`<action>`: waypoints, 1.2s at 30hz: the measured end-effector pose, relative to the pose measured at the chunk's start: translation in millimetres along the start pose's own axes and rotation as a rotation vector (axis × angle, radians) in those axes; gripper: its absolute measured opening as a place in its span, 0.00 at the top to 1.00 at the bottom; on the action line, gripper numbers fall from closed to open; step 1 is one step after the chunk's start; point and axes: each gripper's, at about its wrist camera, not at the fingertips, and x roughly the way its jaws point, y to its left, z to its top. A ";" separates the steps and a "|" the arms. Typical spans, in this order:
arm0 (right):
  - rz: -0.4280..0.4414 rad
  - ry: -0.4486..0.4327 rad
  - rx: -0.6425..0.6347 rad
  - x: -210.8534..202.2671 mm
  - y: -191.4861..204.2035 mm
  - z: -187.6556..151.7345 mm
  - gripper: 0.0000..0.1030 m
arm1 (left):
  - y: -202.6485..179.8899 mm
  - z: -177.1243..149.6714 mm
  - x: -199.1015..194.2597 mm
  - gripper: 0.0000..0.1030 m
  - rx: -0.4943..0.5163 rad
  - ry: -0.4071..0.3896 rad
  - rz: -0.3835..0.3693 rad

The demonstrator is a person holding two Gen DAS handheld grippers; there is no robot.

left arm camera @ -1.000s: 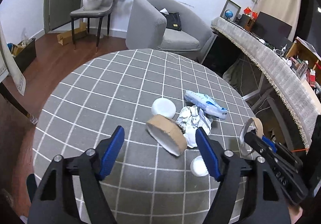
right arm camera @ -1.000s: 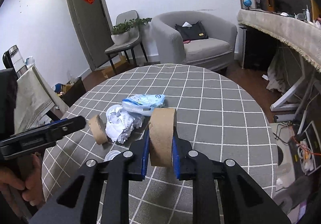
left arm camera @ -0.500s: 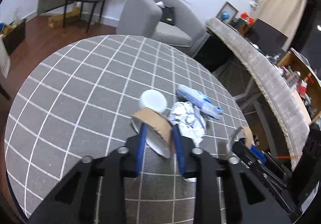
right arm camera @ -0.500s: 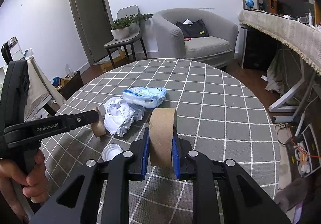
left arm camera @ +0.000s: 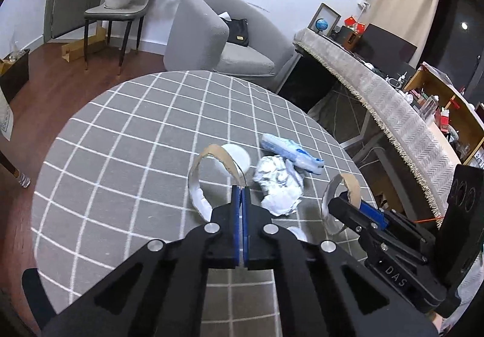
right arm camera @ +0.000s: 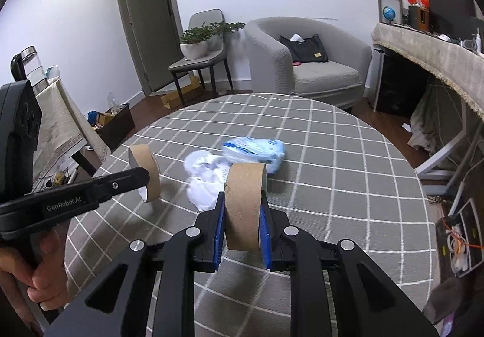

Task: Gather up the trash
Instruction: 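Grasp a second brown tape roll with the left tool while right tool holds its roll, then carry the left tool's tape roll over the teal bin and open it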

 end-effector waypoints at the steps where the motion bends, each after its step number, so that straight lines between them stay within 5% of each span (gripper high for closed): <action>1: 0.006 -0.001 -0.006 0.2 3.5 1.3 0.81 | 2.7 0.0 -2.7 0.98 0.004 -0.002 0.005; 15: 0.158 0.024 -0.068 10.9 73.3 16.4 0.81 | 44.9 -32.1 -74.6 0.98 0.101 -0.049 0.187; 36: 0.379 0.091 -0.189 27.5 209.9 17.8 0.80 | 159.1 -108.4 -139.1 0.98 -0.059 0.005 0.330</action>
